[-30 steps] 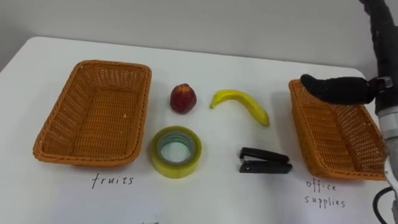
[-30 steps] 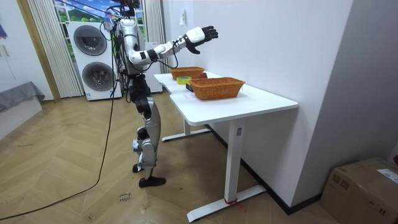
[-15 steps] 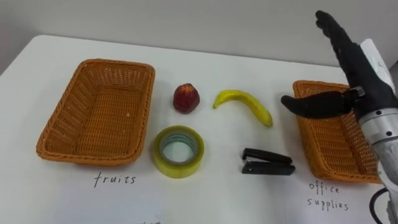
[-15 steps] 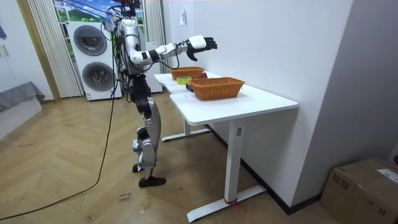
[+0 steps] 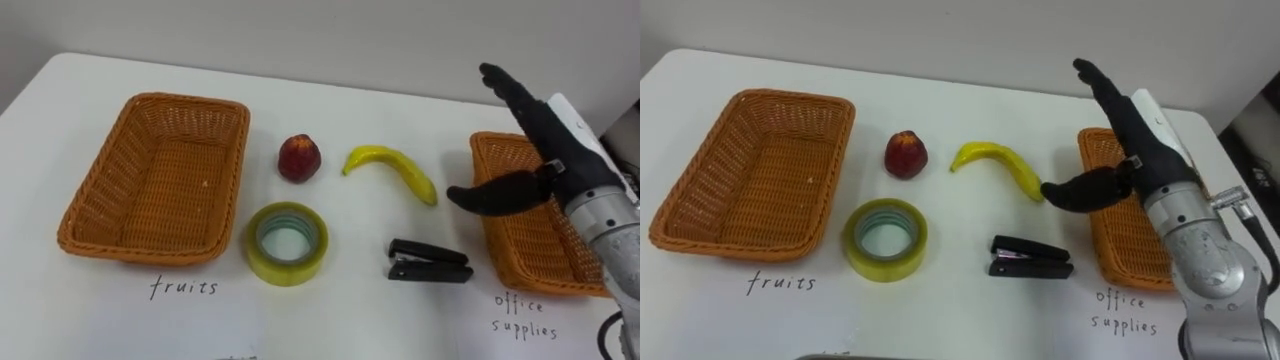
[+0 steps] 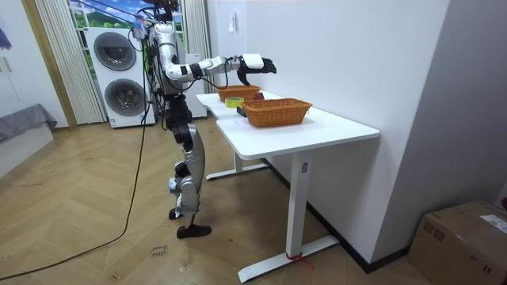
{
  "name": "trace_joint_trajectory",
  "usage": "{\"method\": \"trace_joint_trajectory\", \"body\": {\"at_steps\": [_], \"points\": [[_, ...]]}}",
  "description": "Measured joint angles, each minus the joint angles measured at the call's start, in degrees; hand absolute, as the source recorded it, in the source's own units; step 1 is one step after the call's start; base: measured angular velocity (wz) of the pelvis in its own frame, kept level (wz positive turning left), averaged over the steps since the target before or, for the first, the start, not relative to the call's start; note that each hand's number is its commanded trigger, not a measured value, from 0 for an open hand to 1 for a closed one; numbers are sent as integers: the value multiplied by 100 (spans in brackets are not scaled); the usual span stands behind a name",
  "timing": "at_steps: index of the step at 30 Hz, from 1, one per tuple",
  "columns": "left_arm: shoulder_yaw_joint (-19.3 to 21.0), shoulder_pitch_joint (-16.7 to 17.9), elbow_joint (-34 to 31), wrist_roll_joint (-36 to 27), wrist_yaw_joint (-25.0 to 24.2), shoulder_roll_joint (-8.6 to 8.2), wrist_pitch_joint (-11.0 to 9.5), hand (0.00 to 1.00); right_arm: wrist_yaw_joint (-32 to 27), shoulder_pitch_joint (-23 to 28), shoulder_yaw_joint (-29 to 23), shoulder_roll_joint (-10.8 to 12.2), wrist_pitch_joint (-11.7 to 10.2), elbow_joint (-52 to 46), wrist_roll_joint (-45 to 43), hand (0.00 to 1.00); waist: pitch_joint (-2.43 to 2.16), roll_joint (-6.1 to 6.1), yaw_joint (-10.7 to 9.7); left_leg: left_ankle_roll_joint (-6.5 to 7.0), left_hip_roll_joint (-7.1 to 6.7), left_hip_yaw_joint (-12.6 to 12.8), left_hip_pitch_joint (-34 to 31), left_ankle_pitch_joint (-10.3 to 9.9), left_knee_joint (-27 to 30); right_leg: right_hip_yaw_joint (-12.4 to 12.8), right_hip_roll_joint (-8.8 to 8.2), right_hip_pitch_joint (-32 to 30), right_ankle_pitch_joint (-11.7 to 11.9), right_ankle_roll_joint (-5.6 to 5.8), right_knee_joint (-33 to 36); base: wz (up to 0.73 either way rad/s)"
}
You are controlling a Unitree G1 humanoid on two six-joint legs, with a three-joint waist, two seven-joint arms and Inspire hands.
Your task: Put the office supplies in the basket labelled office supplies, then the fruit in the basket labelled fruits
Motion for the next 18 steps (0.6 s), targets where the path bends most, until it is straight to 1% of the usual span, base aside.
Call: {"method": "trace_joint_trajectory", "body": {"at_steps": [5, 10, 13, 15, 18], "points": [[15, -89, -8, 1, -29, 0, 0, 0, 300, -15, 0, 0, 0, 1, -410, 0, 0, 1, 10, 0, -1, -1, -20, 0, 1, 8, 4, -2, 2, 0, -49, 0], [15, -133, -8, 1, -50, -1, -1, 0, 563, -15, 2, 1, 40, 2, -572, 0, 0, 0, 29, 0, 0, -7, -23, 0, 1, 9, 8, -2, 9, 2, -73, 0], [14, -153, -9, 0, -51, -2, -8, 0, 690, -14, 2, 1, 108, 62, -624, 0, 0, -1, 83, 1, -1, -6, -14, 1, 9, 14, 8, 2, 9, 2, -73, 0], [15, -158, -11, 1, -50, -1, -9, 0, 791, -9, 5, 1, 118, 99, -621, 0, 3, -3, 143, 1, -1, -6, -11, 1, 7, 14, 7, 2, 9, 3, -75, 0], [15, -168, -21, 1, -50, -1, -8, 0, 915, -10, 25, 1, 120, 99, -622, 0, 12, -11, 169, 1, 0, -8, -14, 1, 0, 13, 8, 2, 9, 3, -80, 0]]}}
